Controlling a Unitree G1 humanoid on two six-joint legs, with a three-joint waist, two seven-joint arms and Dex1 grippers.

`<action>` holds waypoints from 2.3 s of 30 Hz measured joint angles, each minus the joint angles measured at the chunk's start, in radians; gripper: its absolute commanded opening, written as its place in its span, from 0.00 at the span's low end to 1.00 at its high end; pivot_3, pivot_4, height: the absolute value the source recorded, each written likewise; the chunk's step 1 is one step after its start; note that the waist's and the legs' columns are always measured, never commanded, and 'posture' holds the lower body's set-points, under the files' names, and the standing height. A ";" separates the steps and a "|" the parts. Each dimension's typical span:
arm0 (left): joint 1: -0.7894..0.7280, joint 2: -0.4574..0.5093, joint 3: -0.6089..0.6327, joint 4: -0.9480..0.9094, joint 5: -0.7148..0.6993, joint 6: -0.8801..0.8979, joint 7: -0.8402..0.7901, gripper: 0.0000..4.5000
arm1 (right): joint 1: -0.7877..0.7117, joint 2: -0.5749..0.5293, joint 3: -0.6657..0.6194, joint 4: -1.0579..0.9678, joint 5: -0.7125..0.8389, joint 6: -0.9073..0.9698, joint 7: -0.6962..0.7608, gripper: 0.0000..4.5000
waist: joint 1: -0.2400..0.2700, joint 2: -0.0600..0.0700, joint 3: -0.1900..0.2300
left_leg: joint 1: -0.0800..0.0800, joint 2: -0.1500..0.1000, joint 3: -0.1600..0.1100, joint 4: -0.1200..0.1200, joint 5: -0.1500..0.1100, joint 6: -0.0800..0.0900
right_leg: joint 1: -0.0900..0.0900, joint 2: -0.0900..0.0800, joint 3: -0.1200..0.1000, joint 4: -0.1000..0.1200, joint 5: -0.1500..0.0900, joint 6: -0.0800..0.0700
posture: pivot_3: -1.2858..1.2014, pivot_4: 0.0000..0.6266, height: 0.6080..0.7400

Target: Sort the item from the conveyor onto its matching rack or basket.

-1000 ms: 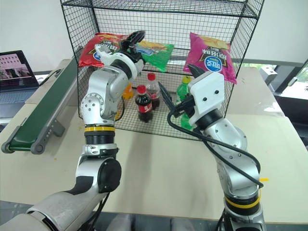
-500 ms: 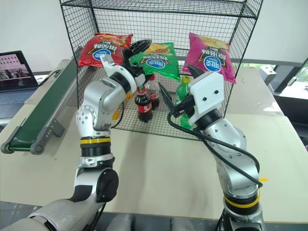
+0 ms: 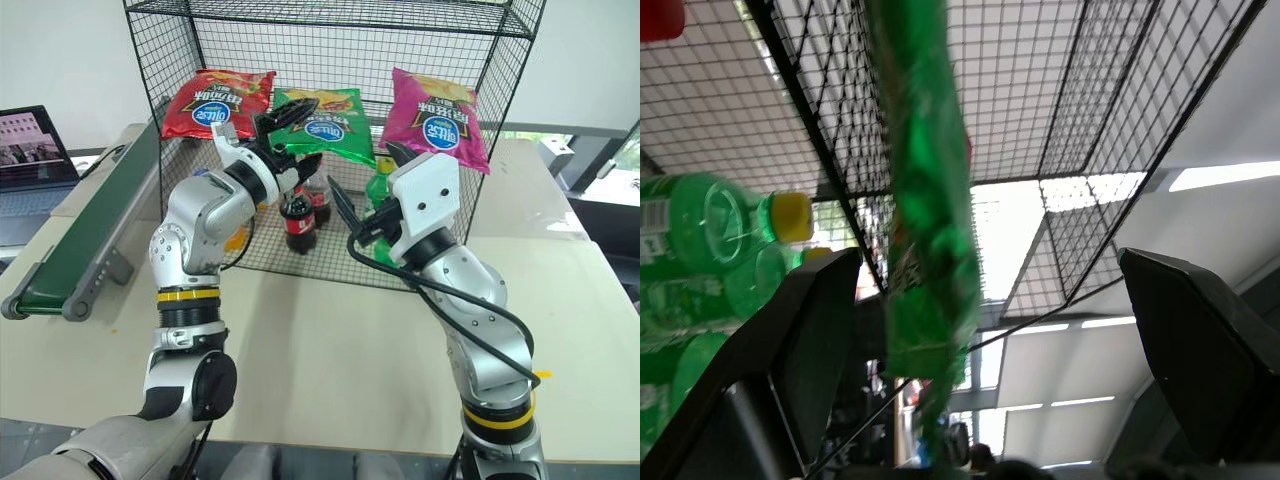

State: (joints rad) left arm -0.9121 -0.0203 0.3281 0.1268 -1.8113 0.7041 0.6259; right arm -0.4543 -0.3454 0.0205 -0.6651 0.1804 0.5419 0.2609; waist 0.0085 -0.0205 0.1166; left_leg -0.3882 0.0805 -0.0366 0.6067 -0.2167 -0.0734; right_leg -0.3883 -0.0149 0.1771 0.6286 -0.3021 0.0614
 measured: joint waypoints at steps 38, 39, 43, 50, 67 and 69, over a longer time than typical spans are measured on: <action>-0.006 0.073 -0.020 -0.085 0.011 -0.002 -0.065 0.77 | 0.002 0.015 0.001 -0.018 0.002 0.000 -0.001 1.00 | 0.001 0.000 0.000 | 0.000 0.000 0.000 0.000 0.000 0.000 | 0.000 0.000 0.000 0.000 0.000 0.000 | 0.52 0.24 1.00; 0.004 0.078 -0.022 -0.103 -0.011 0.000 -0.053 0.84 | 0.003 0.015 0.001 -0.019 0.002 0.000 0.000 1.00 | 0.001 0.000 0.000 | 0.000 0.000 0.000 0.000 0.000 0.000 | 0.000 0.000 0.000 0.000 0.000 0.000 | 0.52 0.24 1.00; 0.100 0.131 -0.039 -0.164 -0.094 0.026 0.012 0.98 | 0.032 0.014 -0.001 -0.029 0.009 0.000 0.004 1.00 | -0.003 0.000 0.000 | 0.001 0.000 0.000 0.000 0.000 0.000 | 0.000 0.000 0.000 0.001 0.000 0.000 | 0.52 0.24 1.00; 0.357 0.418 -0.071 -0.340 -0.066 0.177 -0.073 0.98 | 0.270 0.010 0.004 -0.079 0.034 -0.027 0.040 1.00 | -0.015 0.001 0.000 | 0.002 0.000 0.000 -0.002 0.003 -0.005 | 0.000 0.000 0.000 0.001 0.000 0.000 | 0.52 0.24 1.00; 0.804 0.591 -0.525 -0.229 1.346 -0.423 -0.755 0.98 | 0.634 0.119 0.009 0.139 -0.145 -0.181 -0.122 1.00 | -0.023 0.001 0.000 | 0.004 0.000 0.000 -0.014 0.003 -0.004 | -0.002 -0.001 0.000 0.000 -0.003 -0.003 | 0.52 0.24 1.00; 0.803 0.565 -0.504 -0.214 1.361 -0.433 -0.783 0.98 | 0.625 0.120 0.007 0.159 -0.152 -0.192 -0.125 1.00 | -0.024 0.001 0.000 | 0.004 0.000 0.000 -0.014 0.003 -0.004 | -0.002 -0.001 0.000 0.000 -0.003 -0.003 | 0.52 0.24 1.00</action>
State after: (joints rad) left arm -0.1094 0.5442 -0.1756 -0.0870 -0.4498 0.2712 -0.1570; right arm 0.1710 -0.2252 0.0276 -0.5059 0.0281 0.3502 0.1358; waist -0.0150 -0.0196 0.1169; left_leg -0.3842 0.0801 -0.0366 0.5930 -0.2142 -0.0776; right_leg -0.3900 -0.0159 0.1770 0.6286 -0.3048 0.0585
